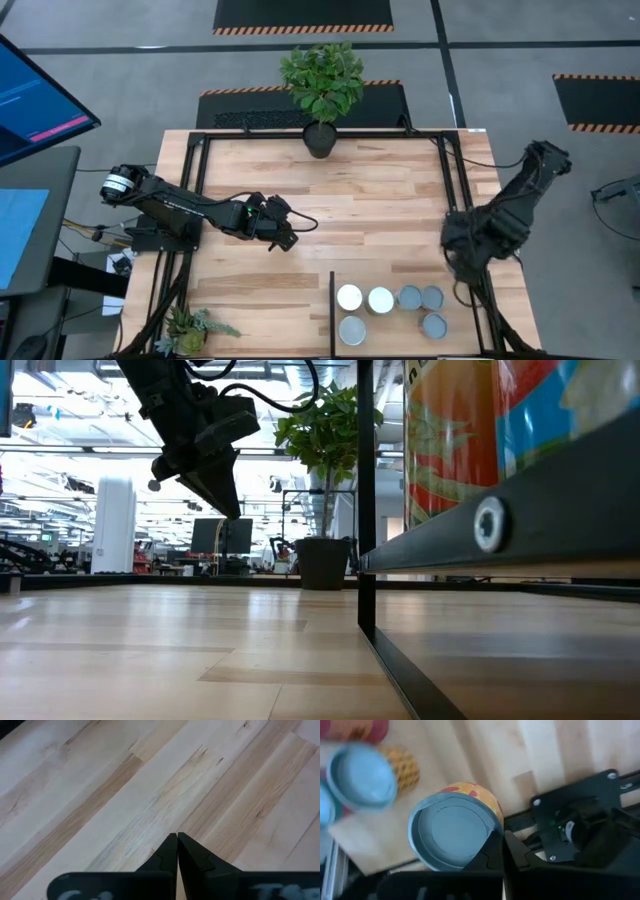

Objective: Pick and place cans onto a shelf
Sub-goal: Put the canned pineapple on the shelf

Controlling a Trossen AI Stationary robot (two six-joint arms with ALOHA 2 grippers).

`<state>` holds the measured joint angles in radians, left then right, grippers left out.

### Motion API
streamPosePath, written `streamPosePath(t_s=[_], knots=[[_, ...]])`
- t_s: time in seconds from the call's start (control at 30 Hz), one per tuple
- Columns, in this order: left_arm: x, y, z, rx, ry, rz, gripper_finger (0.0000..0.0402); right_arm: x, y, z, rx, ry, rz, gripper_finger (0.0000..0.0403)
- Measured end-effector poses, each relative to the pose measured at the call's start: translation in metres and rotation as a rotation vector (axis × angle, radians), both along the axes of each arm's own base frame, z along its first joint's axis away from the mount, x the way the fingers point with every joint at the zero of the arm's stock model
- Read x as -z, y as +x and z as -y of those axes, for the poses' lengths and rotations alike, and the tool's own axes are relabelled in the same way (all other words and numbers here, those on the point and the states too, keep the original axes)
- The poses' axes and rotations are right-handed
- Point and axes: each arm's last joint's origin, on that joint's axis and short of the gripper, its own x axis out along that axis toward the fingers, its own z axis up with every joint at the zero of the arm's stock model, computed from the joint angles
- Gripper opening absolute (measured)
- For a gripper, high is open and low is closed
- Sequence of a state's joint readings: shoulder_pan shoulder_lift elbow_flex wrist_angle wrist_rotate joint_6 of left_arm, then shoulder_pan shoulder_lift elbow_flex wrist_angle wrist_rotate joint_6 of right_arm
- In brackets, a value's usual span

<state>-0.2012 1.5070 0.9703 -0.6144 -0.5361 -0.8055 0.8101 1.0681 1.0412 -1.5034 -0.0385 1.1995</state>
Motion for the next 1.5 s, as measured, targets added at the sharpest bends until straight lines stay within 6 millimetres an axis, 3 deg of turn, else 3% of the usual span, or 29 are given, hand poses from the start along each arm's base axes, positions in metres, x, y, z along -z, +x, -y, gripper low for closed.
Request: streamPosePath(t_s=[0.27,0.87,1.33,1.5], knots=[[0.000,0.000,0.000,-0.011,-0.007,0.006,0.0000,0.011,-0.007,-0.028,-0.114,-0.022,-0.070,0.0002],[0.000,0.000,0.000,-0.042,-0.025,0.024,0.0000,0.057,0.019,-0.087,-0.224,-0.012,-0.128,0.0001],[0.000,0.000,0.000,-0.042,-0.029,0.027,0.0000,0.064,0.020,-0.092,-0.222,-0.029,-0.141,0.0004],[0.000,0.000,0.000,-0.042,-0.029,0.027,0.0000,0.064,0.020,-0.092,-0.198,-0.033,-0.142,0.0027]])
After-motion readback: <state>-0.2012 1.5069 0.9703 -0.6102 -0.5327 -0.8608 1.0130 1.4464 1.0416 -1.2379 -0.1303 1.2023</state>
